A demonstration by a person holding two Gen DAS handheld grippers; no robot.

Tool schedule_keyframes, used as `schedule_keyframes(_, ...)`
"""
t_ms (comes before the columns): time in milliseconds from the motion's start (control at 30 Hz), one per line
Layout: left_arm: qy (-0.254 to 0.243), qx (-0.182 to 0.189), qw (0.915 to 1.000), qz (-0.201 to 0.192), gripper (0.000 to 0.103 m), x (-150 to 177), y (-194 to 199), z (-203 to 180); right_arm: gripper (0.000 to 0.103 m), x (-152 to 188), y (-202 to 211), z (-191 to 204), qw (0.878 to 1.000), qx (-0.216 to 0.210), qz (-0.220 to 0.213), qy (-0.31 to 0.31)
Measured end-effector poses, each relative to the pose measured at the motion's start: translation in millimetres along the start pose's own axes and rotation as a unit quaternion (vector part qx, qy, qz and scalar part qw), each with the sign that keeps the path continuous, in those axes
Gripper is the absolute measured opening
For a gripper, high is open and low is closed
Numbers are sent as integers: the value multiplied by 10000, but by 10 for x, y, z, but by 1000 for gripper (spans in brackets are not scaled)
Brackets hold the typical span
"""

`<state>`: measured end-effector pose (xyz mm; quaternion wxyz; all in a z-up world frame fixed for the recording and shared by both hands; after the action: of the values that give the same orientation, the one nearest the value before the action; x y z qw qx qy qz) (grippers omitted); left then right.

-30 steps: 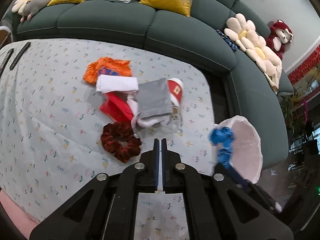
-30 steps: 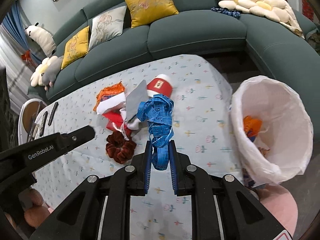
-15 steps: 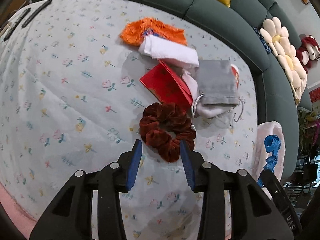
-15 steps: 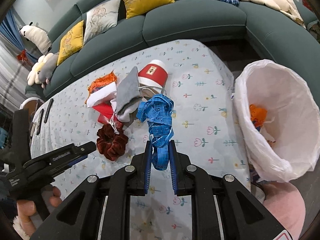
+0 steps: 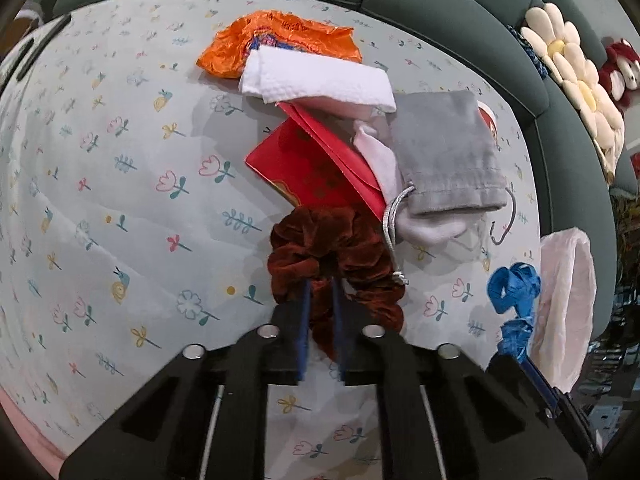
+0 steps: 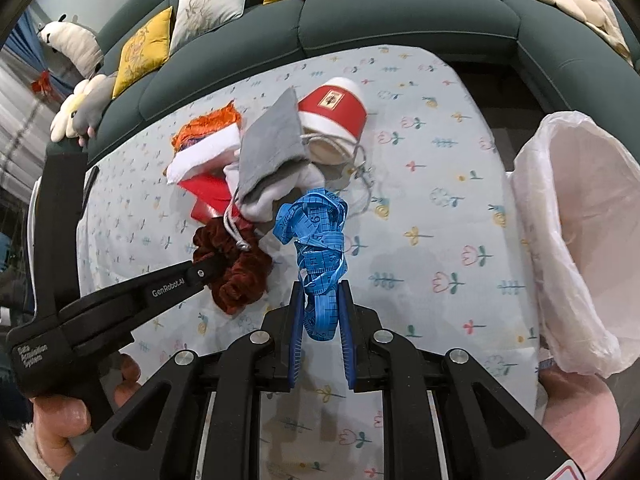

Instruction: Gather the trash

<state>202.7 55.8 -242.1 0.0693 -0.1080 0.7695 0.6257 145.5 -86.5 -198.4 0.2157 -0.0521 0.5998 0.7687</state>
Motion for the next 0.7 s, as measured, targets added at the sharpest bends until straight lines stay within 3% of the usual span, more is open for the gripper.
schedule_keyframes(333,-328,94,9989,-330,6,37,376,-215,16,-37,258,92,9997,-85,-236,70)
schedule_keyframes(700,-893,371,9909,-941,6,94,1052,-852,16,-160,926,-133,9958,-76,-914,-44)
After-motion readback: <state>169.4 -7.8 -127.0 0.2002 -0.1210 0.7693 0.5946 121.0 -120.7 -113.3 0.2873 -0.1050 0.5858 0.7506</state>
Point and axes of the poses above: each gripper's, at about its wrist camera, not at the fingertips, and y roughly against the way its jaws point, z to its left, x to its underside, the point moved 9 cm from there along -y, roughly the way its jaws point, and after that the axes turned 1 degree about -y, right-handed, at the moved point
